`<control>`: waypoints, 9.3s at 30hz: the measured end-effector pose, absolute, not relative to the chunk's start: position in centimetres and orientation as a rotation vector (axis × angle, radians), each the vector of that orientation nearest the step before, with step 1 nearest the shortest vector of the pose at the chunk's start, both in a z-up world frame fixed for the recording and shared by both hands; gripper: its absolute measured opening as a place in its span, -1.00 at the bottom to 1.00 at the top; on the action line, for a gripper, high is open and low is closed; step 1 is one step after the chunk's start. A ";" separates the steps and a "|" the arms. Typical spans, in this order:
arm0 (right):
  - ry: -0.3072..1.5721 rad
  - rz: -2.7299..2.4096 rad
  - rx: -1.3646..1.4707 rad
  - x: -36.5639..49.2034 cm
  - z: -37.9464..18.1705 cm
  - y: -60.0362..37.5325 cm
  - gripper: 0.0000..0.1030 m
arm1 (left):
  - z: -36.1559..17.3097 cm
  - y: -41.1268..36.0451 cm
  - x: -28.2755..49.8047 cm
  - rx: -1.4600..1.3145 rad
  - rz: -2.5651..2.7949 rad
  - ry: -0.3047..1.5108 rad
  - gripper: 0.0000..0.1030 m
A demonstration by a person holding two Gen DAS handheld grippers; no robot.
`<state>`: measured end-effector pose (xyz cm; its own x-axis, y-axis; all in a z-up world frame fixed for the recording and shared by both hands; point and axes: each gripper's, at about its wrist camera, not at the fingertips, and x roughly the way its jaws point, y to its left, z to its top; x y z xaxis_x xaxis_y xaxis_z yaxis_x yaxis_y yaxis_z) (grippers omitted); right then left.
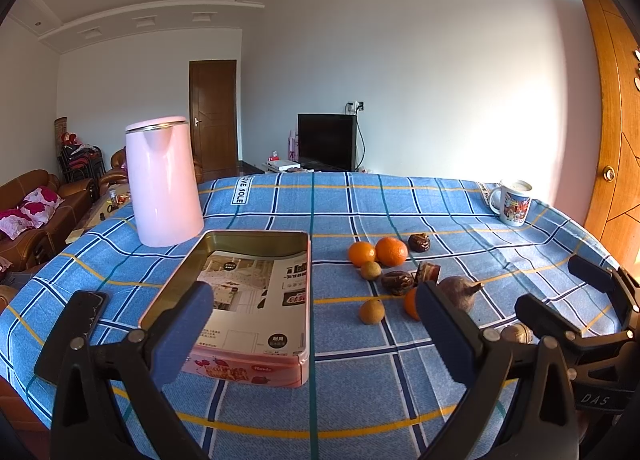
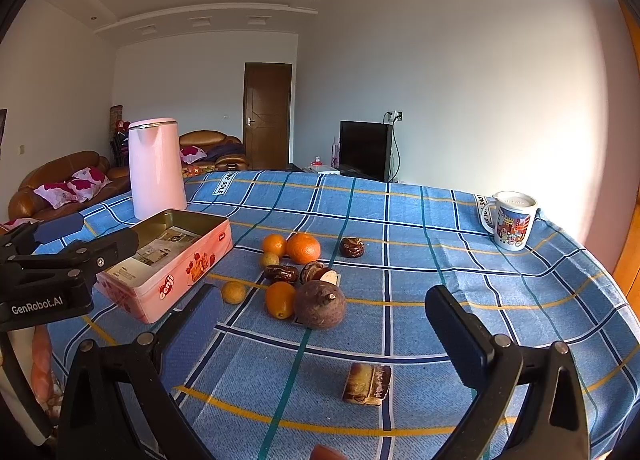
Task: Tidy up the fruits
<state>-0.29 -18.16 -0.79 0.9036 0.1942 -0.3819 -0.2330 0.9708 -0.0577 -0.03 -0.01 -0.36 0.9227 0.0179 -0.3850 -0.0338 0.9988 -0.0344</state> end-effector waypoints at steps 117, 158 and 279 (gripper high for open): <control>0.379 0.485 -0.121 5.1 -0.3 -15.0 -0.39 | -3.1 0.8 7.5 -0.018 -0.025 0.539 -0.43; 0.550 0.643 -0.219 13.1 -2.6 -1.0 -0.38 | -5.4 9.5 10.9 -0.037 0.113 0.650 -0.43; 0.424 0.249 -0.026 8.6 -1.7 -23.6 0.04 | -5.4 -9.7 10.5 0.052 -0.226 0.620 -0.28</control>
<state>8.64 -23.56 -1.65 0.8812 0.2341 -0.4107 -0.2450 0.9692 0.0267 10.47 -9.73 -5.43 0.7901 -0.1948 -0.5812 0.2257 0.9740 -0.0197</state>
